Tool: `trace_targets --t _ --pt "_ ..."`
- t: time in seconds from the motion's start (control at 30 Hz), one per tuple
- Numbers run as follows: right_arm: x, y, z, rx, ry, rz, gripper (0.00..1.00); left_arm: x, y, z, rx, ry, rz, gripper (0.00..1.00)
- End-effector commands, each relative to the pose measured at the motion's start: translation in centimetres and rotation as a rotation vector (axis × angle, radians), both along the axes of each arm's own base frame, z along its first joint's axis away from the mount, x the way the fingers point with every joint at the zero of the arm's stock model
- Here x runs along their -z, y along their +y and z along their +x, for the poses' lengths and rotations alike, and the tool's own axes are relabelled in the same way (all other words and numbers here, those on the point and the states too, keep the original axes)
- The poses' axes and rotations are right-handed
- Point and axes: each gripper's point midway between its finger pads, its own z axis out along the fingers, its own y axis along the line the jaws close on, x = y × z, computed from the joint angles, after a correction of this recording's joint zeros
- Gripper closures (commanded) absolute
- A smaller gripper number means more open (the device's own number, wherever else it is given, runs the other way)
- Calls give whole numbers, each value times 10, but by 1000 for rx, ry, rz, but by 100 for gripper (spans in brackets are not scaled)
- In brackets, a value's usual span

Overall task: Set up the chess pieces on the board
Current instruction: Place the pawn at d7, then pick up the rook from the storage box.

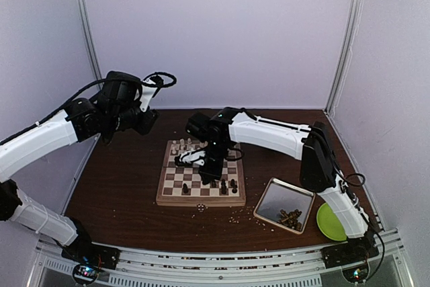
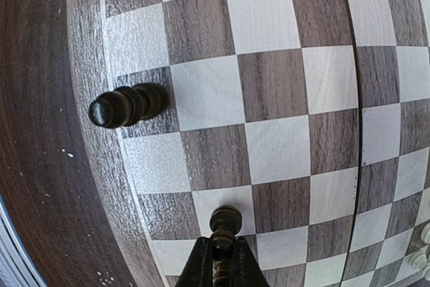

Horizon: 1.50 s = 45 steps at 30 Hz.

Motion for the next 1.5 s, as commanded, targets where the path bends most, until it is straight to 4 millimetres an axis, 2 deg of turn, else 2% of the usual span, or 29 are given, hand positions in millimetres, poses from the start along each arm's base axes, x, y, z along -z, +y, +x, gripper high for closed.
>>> trace_targets --t 0.0,0.43,0.57,0.7,0.83,1.0,1.17,1.33,1.47 --pt "7 0 0 -2 -5 -21 96 -15 2 0 -1 -34 -34 45" --pt "16 -1 -1 -6 4 -41 95 -13 1 0 2 -29 -30 45" --pt "11 1 1 1 -4 -28 84 -13 1 0 4 -29 -30 44" --pt "-7 4 -1 -2 -8 12 77 -13 1 0 6 -29 -30 44" --pt "-35 8 -2 -1 -26 69 73 -13 1 -1 6 -31 -29 44" --pt "-65 -1 -3 2 -49 98 72 -14 1 -1 9 -32 -34 45" --pt "-94 -32 -8 37 -39 153 71 -15 1 -2 12 -34 -37 45" --pt "-93 -91 -12 96 -57 150 70 -14 0 -3 21 -29 -41 45" --pt "-84 -143 -21 158 -8 154 70 -8 -15 -7 103 3 -56 46"
